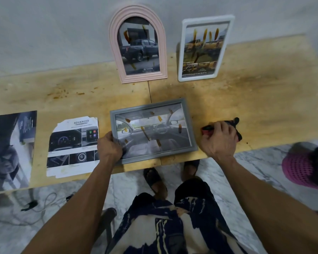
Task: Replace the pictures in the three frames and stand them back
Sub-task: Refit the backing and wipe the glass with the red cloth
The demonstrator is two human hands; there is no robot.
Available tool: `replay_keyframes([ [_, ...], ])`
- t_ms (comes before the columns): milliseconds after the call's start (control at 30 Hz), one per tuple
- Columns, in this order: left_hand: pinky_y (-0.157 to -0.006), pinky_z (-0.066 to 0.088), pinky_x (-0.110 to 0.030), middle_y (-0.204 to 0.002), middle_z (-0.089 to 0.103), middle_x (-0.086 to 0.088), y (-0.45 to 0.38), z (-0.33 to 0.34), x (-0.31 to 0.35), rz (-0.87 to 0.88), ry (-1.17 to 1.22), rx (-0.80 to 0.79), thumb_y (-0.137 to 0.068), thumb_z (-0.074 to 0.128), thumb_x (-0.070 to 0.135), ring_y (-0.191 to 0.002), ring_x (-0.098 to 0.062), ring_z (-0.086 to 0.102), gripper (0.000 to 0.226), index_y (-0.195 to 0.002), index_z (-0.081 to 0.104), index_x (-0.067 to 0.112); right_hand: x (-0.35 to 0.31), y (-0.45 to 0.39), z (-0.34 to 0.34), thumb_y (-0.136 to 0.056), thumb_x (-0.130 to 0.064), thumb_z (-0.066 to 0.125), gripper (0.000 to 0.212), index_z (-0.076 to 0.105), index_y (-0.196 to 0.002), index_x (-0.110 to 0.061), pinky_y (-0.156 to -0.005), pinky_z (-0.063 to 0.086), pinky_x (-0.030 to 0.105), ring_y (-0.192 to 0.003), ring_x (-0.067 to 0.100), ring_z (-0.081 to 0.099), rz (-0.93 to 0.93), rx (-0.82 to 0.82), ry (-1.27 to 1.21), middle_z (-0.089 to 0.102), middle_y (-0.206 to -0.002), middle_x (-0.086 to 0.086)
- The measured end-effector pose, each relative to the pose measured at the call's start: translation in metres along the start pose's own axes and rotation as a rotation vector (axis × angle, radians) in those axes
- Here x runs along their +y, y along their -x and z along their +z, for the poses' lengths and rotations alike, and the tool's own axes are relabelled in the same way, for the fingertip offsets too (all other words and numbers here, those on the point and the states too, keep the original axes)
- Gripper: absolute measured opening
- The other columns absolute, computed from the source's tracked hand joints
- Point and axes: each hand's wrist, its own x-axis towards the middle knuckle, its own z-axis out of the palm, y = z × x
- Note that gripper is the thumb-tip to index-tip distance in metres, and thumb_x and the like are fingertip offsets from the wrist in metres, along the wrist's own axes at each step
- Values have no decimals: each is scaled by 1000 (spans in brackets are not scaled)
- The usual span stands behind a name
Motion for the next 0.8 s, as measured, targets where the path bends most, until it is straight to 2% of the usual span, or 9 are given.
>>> replay_keyframes([
  [133,-74,46,-31,-103,71,-11,2,0,1,20,-46,10,-95,52,0,-84,-22,59,30,-120,66,9,20,-2,9,-79,-50,50,56,48,-133,-35,-108,21,65,-142,45,12,10,-149,103,23,-156,7],
  [267,-78,51,-33,-108,72,-13,1,0,-1,-19,-21,4,-97,51,1,-90,-27,65,29,-121,65,9,24,-6,14,-92,-64,36,57,33,-145,-44,-109,21,65,-143,48,0,79,-203,99,3,-162,9],
  [367,-77,49,-33,-109,71,-14,2,-1,0,-21,-13,9,-97,51,0,-91,-27,64,31,-124,65,8,27,-7,17,-92,-64,37,61,29,-147,-39,-106,30,63,-137,48,11,34,-174,149,8,-160,14],
  [467,-76,43,-30,-112,70,-14,5,-1,2,-13,-38,22,-98,50,0,-90,-24,60,32,-127,63,7,28,-10,22,-91,-59,45,60,35,-144,-33,-100,35,62,-128,46,23,-1,-111,191,20,-151,17],
  [667,-82,46,-29,-114,70,-13,5,0,-1,-57,-5,-1,-97,50,-4,-92,-23,59,35,-128,62,8,24,-9,28,-91,-29,60,38,53,-124,-11,-78,46,57,-104,47,43,-65,57,169,42,-124,25],
  [733,-85,47,-28,-115,70,-12,5,0,-2,-72,20,-11,-95,50,-6,-98,-26,62,37,-127,62,7,27,-15,28,-90,-20,59,36,51,-123,-5,-76,45,54,-101,48,45,-67,36,159,43,-121,28],
  [800,-89,48,-29,-116,70,-12,5,0,-3,-75,42,-20,-95,50,-8,-106,-31,64,39,-128,62,7,32,-24,26,-90,-15,57,37,49,-123,-1,-80,42,54,-102,50,44,-55,2,129,43,-121,30],
])
